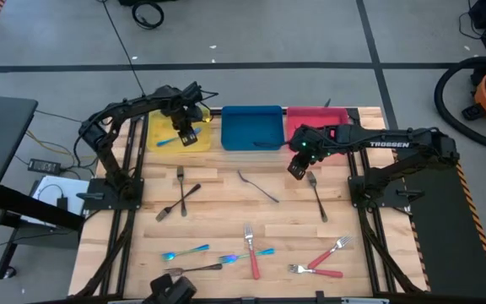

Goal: Sort silverware by color (type)
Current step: Put the black fork into the blue bin

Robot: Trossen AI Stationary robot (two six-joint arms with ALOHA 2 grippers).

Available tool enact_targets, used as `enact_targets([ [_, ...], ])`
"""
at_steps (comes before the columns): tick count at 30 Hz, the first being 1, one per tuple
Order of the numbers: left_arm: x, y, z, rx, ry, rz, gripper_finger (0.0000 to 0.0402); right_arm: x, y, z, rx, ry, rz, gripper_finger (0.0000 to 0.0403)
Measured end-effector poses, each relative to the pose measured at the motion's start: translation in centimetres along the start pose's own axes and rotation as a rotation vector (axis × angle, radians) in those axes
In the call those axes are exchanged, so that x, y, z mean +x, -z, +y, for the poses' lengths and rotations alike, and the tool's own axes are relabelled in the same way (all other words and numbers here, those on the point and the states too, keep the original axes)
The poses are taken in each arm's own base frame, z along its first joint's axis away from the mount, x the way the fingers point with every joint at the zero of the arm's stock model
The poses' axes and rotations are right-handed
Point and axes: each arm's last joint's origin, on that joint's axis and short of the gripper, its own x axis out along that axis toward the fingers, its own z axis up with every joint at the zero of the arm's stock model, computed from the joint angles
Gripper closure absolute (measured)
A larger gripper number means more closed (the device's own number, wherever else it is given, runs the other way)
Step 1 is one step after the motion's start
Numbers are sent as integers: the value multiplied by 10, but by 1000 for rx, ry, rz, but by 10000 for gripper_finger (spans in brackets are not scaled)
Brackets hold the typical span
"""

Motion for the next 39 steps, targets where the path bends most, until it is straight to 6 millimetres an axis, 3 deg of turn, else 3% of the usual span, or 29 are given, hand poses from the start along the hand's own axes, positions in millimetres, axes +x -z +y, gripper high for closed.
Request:
enact_targets([
  [5,-24,5,-26,-1,79,-43,315,0,18,10,97,57,85,274],
  [10,-39,1,-61,87,141,-103,315,14,45,12,187,132,158,274],
  [24,-46,2,-160,383,195,-101,315,54,101,-6,415,268,249,274],
  [31,-47,8,-190,451,211,-101,315,68,111,-9,450,210,232,274],
  [39,-48,12,-204,500,218,-99,315,75,121,-16,476,226,231,274],
])
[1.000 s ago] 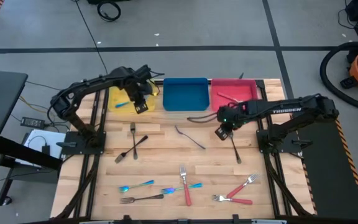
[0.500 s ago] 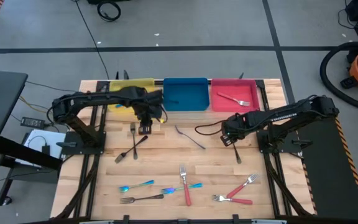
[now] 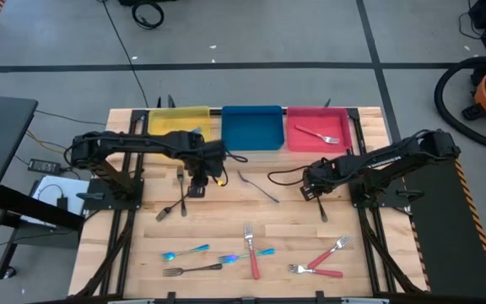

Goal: Sort silverware by color (type)
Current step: Put the black fork into the blue bin

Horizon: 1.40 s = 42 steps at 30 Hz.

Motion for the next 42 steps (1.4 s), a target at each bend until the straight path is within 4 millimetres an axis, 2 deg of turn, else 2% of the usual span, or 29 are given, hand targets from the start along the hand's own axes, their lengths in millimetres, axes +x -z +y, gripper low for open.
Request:
enact_targets([
  [5,0,-1,0,2,-2,-7,315,2,0,-2,-5,5,-24,278],
  [8,0,-1,0,1,-3,-11,315,2,0,-2,-19,9,-26,293],
  [17,0,-1,1,1,-3,-11,315,3,0,-2,-49,10,-43,390],
  [26,-1,5,3,36,6,43,315,-2,-4,4,-98,-8,-56,392],
  [32,-2,9,14,2,1,52,315,-28,-31,27,-186,-120,-156,392],
  [38,-5,13,28,-36,-7,55,315,-62,-77,41,-289,-209,-374,392],
  [42,-7,17,39,-45,-16,50,315,-86,-112,42,-344,-244,-552,392],
])
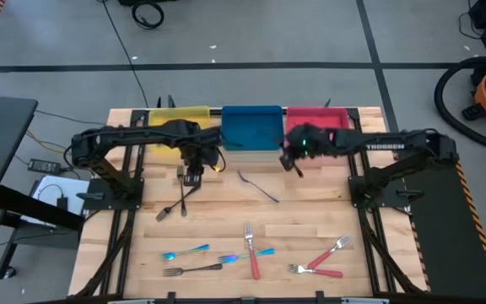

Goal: Sort silverware by color (type)
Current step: Put the black fork into the blue bin

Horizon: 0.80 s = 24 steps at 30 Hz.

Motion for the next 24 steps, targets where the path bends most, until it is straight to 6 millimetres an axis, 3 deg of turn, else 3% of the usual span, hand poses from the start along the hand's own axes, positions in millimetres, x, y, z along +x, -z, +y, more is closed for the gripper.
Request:
enact_targets([
  [6,-3,6,19,-65,-18,-6,315,-8,-49,-21,-60,-28,-256,392],
  [12,-6,10,36,-120,-45,-34,315,-6,-75,-42,-128,-21,-444,392],
  [17,-7,13,44,-148,-52,-40,315,21,-85,-55,-209,-34,-492,391],
  [24,-8,16,50,-169,-56,-42,315,63,-91,-62,-338,-56,-418,391],
])
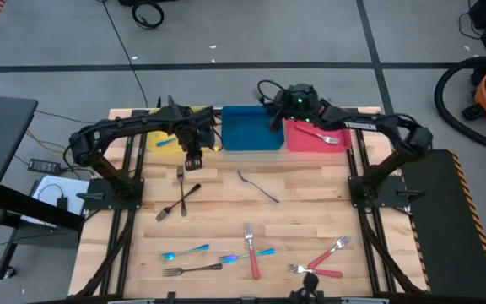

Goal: Sort silverware by color (type)
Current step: Put the black fork into the blue bin

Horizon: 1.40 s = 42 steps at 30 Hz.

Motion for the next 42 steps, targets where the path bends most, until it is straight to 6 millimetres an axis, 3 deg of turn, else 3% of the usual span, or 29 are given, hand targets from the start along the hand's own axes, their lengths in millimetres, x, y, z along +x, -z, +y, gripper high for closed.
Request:
enact_targets([
  [8,-1,2,11,-34,-12,-19,315,37,14,1,-63,-101,83,391],
  [17,-2,0,16,-48,-27,-52,315,61,42,4,-41,-199,169,391],
  [22,-2,-1,16,-52,-28,-58,315,67,52,8,-34,-213,216,391],
  [36,-2,-2,17,-71,-31,-71,315,67,54,10,-32,-211,237,371],
  [42,-2,-2,17,-70,-32,-72,315,76,64,10,-33,-192,241,373],
])
